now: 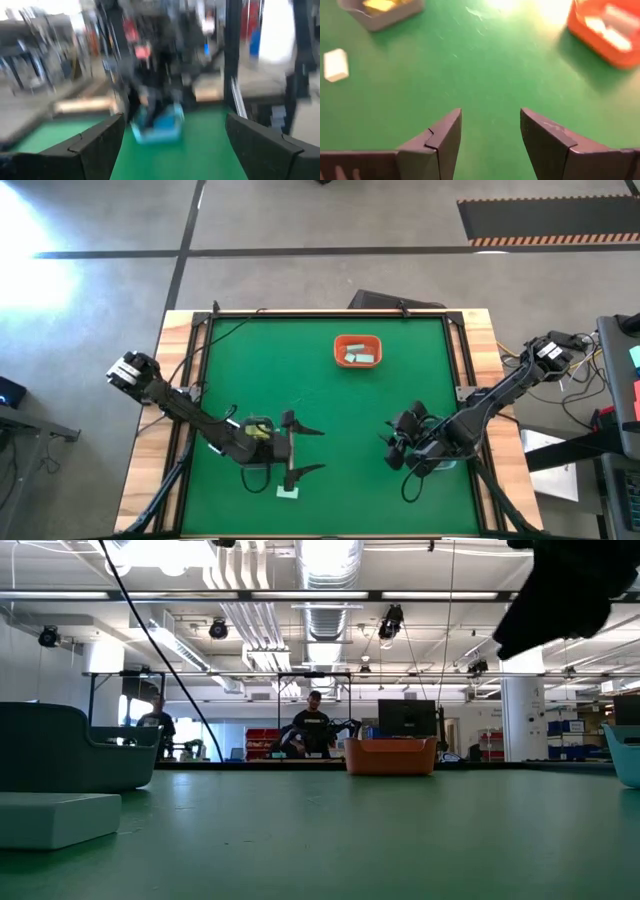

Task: Sort & place blocks by color
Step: Put the light blue block into the orange bin

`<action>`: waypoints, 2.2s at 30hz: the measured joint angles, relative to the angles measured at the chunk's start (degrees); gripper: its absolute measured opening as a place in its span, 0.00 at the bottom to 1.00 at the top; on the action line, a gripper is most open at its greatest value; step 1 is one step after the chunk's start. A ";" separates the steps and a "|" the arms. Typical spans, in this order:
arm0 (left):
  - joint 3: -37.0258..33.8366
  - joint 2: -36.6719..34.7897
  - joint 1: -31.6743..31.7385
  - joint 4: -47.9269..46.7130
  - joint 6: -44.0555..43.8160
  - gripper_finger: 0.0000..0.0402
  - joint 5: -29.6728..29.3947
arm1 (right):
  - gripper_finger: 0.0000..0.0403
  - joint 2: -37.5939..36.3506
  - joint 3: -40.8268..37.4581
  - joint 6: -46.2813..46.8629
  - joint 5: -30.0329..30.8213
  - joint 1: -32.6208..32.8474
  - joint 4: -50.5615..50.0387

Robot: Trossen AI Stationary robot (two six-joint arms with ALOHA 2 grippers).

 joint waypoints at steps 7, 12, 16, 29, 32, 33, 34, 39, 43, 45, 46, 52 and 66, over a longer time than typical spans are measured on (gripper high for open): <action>12.33 -0.24 -2.24 -51.52 -16.46 0.82 6.25 | 0.46 0.00 0.00 -9.75 3.06 0.00 5.62; 18.88 2.50 -3.92 -70.28 -22.22 0.82 15.94 | 0.46 -0.02 0.00 -11.51 5.73 0.00 6.02; 19.12 4.77 -4.77 -70.18 -23.65 0.82 18.45 | 0.46 -0.02 -0.01 -11.68 7.15 0.00 6.16; 21.35 17.35 -7.78 -69.58 -32.88 0.69 19.77 | 0.46 0.00 -0.47 -14.38 7.10 0.00 6.12; 21.61 18.44 -8.22 -69.43 -35.13 0.68 20.52 | 0.46 0.00 -0.50 -15.16 7.06 0.00 6.13; 21.59 18.54 -8.24 -69.45 -35.70 0.68 20.75 | 0.46 0.00 -0.51 -15.18 7.04 0.00 6.12; 21.46 18.59 -8.28 -69.11 -36.14 0.68 20.92 | 0.46 0.00 -0.52 -15.18 7.00 0.00 6.15; 21.24 18.60 -8.35 -68.98 -37.67 0.68 20.87 | 0.46 0.00 -0.52 -15.35 6.88 0.02 6.13; 21.02 18.60 -8.35 -69.03 -37.30 0.68 20.89 | 0.46 0.00 -0.52 -16.00 6.91 0.02 6.13; 20.68 18.60 -8.35 -68.98 -37.28 0.68 20.89 | 0.46 0.00 -0.52 -16.30 6.91 0.02 6.15; 20.45 18.60 -8.36 -68.96 -37.30 0.68 20.89 | 0.46 0.00 -0.52 -16.41 6.91 0.02 6.15; 18.69 18.96 -8.14 -68.71 -37.23 0.66 20.78 | 0.46 0.00 -0.52 -16.77 6.91 0.02 6.18; 20.10 20.57 -7.69 -68.34 -36.87 0.32 20.91 | 0.46 0.00 -0.52 -16.84 6.93 0.04 6.33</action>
